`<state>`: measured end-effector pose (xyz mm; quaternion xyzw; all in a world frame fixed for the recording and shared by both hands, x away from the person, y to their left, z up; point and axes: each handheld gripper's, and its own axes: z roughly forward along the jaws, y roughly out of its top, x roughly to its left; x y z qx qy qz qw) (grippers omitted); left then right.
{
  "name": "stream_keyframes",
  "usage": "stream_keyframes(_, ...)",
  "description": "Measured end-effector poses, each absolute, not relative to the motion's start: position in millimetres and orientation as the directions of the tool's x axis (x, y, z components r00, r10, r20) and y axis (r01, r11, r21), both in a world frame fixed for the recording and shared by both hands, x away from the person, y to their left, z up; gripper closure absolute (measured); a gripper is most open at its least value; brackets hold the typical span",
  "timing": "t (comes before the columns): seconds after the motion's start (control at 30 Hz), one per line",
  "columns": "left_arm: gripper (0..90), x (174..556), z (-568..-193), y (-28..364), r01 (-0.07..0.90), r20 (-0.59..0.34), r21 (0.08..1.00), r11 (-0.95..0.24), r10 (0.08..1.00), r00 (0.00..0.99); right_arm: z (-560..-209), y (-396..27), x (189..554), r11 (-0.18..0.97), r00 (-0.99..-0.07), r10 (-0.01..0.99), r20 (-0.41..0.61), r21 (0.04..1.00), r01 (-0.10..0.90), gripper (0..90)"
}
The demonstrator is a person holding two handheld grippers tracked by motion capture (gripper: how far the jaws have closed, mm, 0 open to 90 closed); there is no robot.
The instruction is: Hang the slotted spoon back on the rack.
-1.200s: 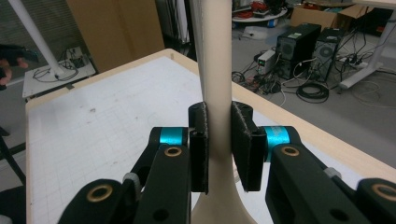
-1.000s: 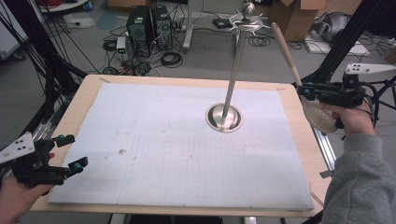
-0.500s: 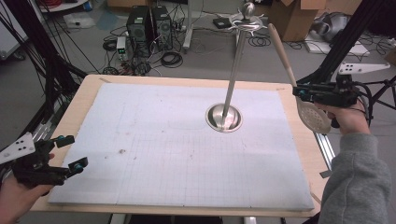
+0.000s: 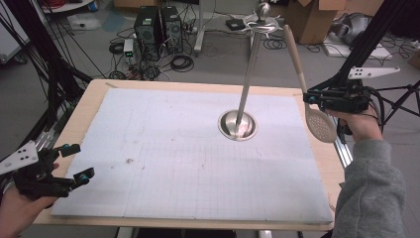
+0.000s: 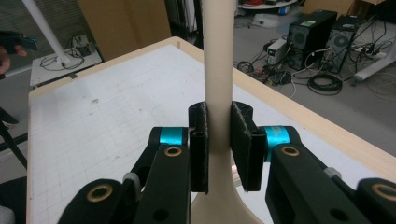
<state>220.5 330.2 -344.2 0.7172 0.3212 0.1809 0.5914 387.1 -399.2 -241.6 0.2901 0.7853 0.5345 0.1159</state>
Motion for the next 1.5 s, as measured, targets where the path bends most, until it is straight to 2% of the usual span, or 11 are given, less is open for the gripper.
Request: stream_keyframes(1.5,4.7,218,-344,332,0.246,-0.118,0.965,-0.095,0.679,0.725,-264,-363,414,0.284,-0.826,0.548,0.133,0.899,0.334,78.1)
